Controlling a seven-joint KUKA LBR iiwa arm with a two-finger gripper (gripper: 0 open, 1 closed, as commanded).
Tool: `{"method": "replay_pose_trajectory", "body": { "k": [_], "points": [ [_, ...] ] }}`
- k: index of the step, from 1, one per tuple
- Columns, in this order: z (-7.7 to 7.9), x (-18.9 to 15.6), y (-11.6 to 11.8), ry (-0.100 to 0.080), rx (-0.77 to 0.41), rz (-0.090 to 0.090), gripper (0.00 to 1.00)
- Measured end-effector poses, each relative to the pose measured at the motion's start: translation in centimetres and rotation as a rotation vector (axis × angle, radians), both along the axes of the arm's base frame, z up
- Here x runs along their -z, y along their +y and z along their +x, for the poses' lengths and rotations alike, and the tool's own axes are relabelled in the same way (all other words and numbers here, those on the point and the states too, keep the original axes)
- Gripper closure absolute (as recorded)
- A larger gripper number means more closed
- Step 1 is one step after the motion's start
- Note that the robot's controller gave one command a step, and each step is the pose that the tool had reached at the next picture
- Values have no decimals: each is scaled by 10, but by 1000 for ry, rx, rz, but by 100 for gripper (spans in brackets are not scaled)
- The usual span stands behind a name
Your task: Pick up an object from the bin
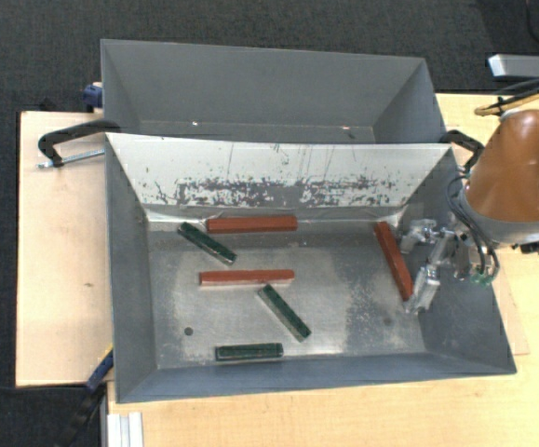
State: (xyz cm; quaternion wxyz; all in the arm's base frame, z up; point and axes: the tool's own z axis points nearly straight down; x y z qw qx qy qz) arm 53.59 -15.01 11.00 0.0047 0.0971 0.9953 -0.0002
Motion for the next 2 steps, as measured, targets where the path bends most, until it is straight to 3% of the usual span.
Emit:
{"method": "replay_pose_trajectory", "body": {
  "k": [1, 2],
  "points": [
    [8, 16, 10, 7, 20, 3, 0],
    [-7, 10, 12, 8, 66, 3, 0]
  ]
}}
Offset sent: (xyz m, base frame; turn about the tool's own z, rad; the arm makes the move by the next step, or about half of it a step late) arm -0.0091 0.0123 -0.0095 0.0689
